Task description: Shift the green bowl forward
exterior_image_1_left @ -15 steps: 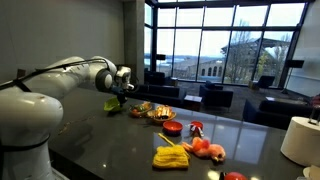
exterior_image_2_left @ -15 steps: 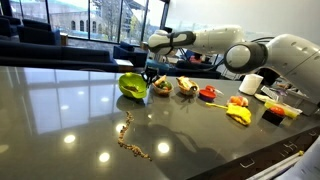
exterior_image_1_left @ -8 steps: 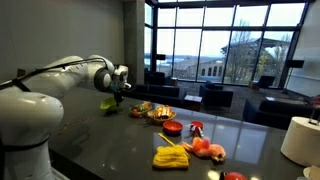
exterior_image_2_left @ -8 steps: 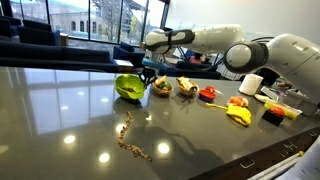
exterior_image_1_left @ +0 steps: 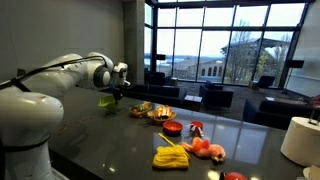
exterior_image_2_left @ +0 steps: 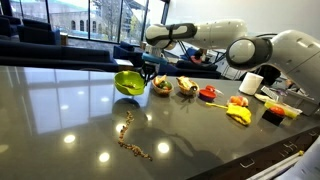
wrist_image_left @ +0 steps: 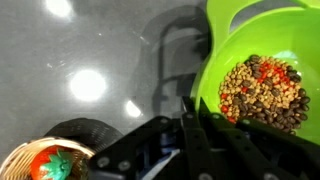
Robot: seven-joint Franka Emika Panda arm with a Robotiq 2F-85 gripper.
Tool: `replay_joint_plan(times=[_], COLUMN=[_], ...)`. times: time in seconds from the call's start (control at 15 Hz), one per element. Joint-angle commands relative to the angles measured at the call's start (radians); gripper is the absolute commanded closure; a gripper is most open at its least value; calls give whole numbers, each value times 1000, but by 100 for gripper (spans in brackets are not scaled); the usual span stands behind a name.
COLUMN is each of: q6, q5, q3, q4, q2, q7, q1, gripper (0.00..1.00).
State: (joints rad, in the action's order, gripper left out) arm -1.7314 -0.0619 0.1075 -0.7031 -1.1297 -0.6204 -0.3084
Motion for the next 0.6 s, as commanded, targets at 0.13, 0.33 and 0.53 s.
replay_joint_plan(times=[0.13, 0.33, 0.53], q6=[47, 24, 4], q5=[-25, -24, -21], q3=[19, 19, 17], q4=[-69, -103, -158], q2=[83, 103, 129], q7=[-16, -5, 3], q1=[11, 12, 17], gripper=[99, 99, 99])
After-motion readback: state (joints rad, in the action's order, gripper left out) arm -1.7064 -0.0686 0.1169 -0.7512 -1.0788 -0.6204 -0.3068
